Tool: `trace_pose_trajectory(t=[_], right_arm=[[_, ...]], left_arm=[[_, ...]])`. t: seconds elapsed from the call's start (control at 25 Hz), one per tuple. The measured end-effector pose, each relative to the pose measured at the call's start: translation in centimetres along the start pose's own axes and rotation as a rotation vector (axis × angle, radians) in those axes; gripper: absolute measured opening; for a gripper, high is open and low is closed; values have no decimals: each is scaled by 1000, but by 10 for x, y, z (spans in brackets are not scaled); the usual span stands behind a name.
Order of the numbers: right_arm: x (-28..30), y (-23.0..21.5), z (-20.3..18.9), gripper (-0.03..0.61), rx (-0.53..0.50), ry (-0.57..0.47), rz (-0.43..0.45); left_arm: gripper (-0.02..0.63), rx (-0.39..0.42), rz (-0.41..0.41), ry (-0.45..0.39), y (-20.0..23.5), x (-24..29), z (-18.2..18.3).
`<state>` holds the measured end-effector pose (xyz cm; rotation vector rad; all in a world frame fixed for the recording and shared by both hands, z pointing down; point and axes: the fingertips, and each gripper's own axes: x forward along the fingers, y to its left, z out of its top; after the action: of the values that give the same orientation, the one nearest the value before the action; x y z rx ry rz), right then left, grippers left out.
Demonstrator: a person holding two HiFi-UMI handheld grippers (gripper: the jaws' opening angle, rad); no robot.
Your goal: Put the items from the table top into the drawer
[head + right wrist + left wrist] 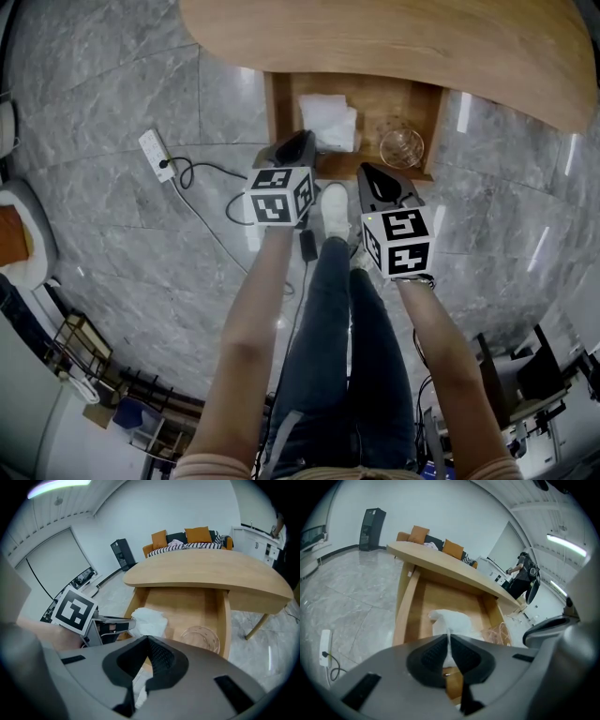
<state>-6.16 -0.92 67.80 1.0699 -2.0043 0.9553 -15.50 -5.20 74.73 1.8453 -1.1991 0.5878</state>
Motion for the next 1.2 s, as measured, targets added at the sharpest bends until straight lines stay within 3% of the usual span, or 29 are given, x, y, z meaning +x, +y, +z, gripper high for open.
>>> trace_pose_trajectory(t=[0.48,0.96,1.2], right_arm=[[2,1,-8,0,5,25,8],[6,0,-8,0,-3,38,7],[5,3,-4,0,-6,34,9]], left_arm=[[29,92,111,115,11,9,-16],[33,124,177,197,10,14,-27],[99,127,192,207,7,12,-31]])
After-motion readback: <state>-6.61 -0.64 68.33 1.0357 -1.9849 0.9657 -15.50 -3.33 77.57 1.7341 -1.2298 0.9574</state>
